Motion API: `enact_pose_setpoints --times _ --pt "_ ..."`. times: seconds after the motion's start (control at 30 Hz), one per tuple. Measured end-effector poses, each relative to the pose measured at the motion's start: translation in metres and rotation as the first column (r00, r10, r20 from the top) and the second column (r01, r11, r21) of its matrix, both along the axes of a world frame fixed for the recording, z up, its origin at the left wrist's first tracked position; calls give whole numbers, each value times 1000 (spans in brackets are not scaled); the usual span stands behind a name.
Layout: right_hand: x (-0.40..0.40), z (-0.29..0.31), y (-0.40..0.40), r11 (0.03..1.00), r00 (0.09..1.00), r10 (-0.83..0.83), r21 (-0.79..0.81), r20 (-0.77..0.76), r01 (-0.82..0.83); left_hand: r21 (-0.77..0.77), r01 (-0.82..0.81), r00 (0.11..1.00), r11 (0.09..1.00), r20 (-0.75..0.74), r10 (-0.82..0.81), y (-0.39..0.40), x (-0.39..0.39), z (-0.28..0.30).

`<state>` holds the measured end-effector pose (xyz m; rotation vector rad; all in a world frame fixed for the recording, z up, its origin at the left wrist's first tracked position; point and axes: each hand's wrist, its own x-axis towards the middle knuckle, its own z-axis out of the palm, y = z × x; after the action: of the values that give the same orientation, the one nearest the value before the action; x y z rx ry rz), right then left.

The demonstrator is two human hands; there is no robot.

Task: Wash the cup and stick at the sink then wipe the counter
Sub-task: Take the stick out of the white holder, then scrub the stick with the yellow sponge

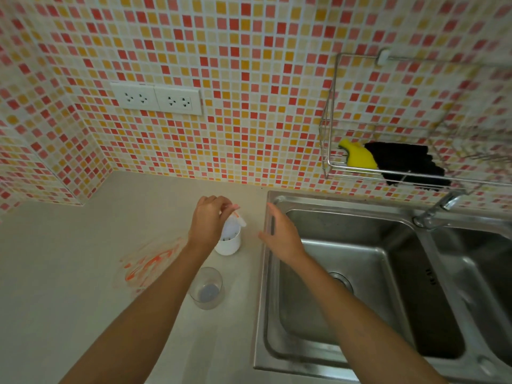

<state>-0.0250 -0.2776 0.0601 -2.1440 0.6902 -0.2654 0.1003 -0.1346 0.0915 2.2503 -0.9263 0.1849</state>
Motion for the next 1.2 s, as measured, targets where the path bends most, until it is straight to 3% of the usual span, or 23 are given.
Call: enact_pose_setpoints --times 0.13,0.2,0.33,0.4,0.47,0.57,0.67,0.8,0.87,0.93,1.0,1.1,1.2 --pt "-38 31 -24 998 997 -46 -49 66 50 -102 20 993 995 -111 -31 -27 -29 7" --pt "-57 52 -34 990 975 -114 -65 192 129 -116 34 989 993 -143 -50 -42 -44 12" --pt "-79 111 -67 912 820 -193 -210 539 353 -168 95 971 981 -201 -129 -72 -74 30" --pt "-80 141 -94 852 780 -182 -301 599 429 -192 119 959 974 -233 -163 -84 -86 38" --pt "-73 160 -125 838 825 -203 -342 528 425 -215 114 942 970 -287 -174 -95 -95 43" --pt "-54 162 -171 872 947 -244 -380 211 309 -234 96 925 968 -337 -173 -107 -107 47" --pt "-44 160 -185 927 983 -182 -339 -30 162 -241 52 913 969 -381 -143 -116 -115 51" --pt "-35 157 -194 921 975 -167 -377 -145 102 -223 -2 894 975 -438 -98 -127 -124 53" --pt "-33 159 -201 943 979 -141 -322 -146 88 -215 -22 886 976 -456 -81 -131 -129 55" --pt "-35 163 -206 971 990 -124 -213 -64 108 -216 -47 870 975 -488 -66 -136 -132 54" --pt "-43 168 -204 979 984 -114 -152 135 134 -234 -69 850 970 -523 -66 -141 -135 53" --pt "-76 174 -185 975 886 -76 -152 457 162 -264 -82 843 961 -533 -74 -151 -143 49" --pt "-128 156 -159 972 849 -5 -196 528 128 -309 -124 810 943 -580 -84 -164 -153 46"
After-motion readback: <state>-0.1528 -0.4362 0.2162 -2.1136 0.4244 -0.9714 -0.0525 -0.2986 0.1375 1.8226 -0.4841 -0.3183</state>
